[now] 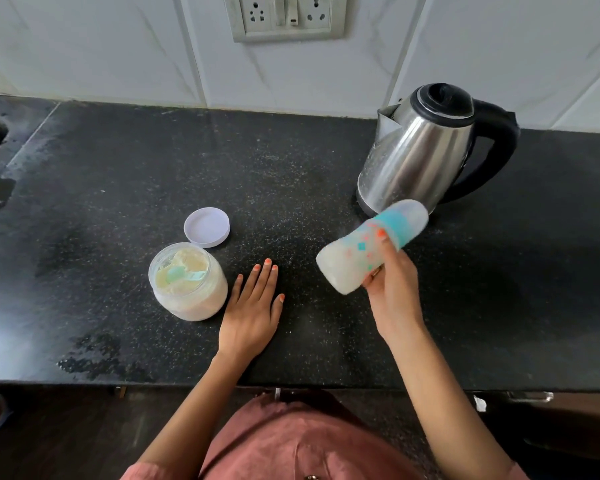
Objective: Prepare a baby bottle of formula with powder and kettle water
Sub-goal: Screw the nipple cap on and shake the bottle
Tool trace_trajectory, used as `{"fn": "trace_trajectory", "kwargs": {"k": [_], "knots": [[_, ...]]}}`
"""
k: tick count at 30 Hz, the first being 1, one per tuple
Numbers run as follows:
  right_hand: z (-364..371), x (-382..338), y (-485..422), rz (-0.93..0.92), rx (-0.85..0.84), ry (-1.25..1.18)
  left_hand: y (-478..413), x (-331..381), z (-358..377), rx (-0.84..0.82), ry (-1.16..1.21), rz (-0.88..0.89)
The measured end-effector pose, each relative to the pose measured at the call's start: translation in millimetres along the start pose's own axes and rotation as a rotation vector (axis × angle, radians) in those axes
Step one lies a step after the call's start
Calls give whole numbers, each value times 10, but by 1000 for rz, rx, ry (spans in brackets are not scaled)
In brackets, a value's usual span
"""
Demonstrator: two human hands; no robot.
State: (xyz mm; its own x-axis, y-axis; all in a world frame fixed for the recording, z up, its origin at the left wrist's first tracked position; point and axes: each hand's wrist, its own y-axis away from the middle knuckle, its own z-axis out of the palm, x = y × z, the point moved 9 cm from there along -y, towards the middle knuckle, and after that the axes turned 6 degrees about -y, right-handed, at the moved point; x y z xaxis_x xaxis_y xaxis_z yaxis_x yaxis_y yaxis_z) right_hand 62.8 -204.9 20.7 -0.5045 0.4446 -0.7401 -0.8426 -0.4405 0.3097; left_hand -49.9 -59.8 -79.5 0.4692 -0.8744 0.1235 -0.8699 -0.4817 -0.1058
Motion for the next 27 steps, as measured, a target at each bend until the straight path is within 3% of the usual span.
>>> {"fn": "trace_trajectory", "kwargs": {"k": [2, 5, 7, 12, 17, 21, 23, 27], "knots": [[29, 29, 3, 2, -18, 6, -1, 3, 4, -5, 4, 0], [178, 195, 143, 20, -228, 370, 4, -3, 33, -18, -31, 22], [234, 189, 186, 4, -300, 445, 7, 1, 37, -20, -39, 31], [78, -13, -30, -33, -28, 2, -8, 2, 3, -8, 3, 1], [247, 230, 159, 62, -296, 462, 9, 4, 39, -22, -34, 25], [79, 27, -17, 21, -37, 53, 2, -2, 8, -9, 17, -2], [57, 49, -34, 27, -7, 7, -1, -3, 9, -12, 17, -2], [205, 201, 138, 86, -241, 422, 11, 0, 21, -5, -5, 17]]}}
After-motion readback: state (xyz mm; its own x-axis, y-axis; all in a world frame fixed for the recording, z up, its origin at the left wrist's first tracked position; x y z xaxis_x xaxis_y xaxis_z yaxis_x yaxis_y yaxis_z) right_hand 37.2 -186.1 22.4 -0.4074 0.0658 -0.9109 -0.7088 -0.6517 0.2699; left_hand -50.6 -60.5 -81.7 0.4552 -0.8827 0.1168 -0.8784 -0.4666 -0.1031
